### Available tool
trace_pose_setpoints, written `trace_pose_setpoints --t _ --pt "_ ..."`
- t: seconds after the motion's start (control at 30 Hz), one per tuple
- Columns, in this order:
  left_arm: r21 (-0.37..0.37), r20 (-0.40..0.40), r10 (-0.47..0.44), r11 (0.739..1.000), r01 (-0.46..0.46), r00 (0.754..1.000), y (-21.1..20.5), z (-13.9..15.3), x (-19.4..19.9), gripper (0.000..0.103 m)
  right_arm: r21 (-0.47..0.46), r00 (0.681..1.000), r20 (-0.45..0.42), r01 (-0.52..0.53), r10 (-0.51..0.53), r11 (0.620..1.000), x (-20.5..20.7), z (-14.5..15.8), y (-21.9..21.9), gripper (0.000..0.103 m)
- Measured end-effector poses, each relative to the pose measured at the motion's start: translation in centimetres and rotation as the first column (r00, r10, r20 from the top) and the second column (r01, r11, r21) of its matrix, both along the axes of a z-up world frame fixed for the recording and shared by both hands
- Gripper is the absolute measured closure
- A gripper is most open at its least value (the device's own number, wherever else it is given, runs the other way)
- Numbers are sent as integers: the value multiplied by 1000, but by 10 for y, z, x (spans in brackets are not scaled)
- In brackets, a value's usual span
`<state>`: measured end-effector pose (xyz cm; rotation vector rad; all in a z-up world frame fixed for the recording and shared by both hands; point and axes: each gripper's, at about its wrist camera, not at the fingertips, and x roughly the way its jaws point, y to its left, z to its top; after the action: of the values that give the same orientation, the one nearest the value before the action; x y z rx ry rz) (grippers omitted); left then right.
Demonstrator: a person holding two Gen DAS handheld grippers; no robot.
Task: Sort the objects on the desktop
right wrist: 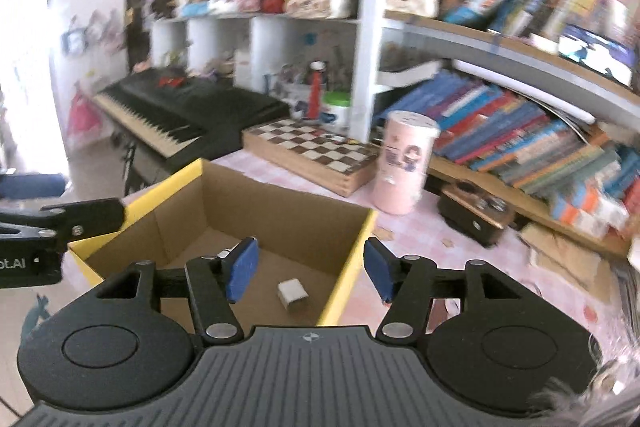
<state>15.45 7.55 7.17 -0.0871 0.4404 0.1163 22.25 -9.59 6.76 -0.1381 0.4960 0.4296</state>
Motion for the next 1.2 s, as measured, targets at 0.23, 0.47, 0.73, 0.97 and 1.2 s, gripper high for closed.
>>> trace_pose_setpoints --t 0.23,0.47,0.73,0.97,1.2 --pt "-13 6 27 1000 -27 1000 4 -7 -32 17 50 994 1 110 -110 993 -43 -7 -20 47" --pt "-8 -5 29 1000 -29 1000 7 -18 -64 17 57 983 -15 181 -181 982 -84 -22 -24 47" --pt "28 -13 16 999 -16 1000 2 -30 -98 17 28 979 -40 201 -200 979 -127 -42 -15 47" --pt "43 -50 31 999 -28 998 3 -44 -122 17 11 976 -74 206 -205 978 -161 -58 -4 47" --pt "57 -92 40 998 -34 995 -1 -59 -144 17 -32 985 -80 150 -152 988 -183 -65 10 45"
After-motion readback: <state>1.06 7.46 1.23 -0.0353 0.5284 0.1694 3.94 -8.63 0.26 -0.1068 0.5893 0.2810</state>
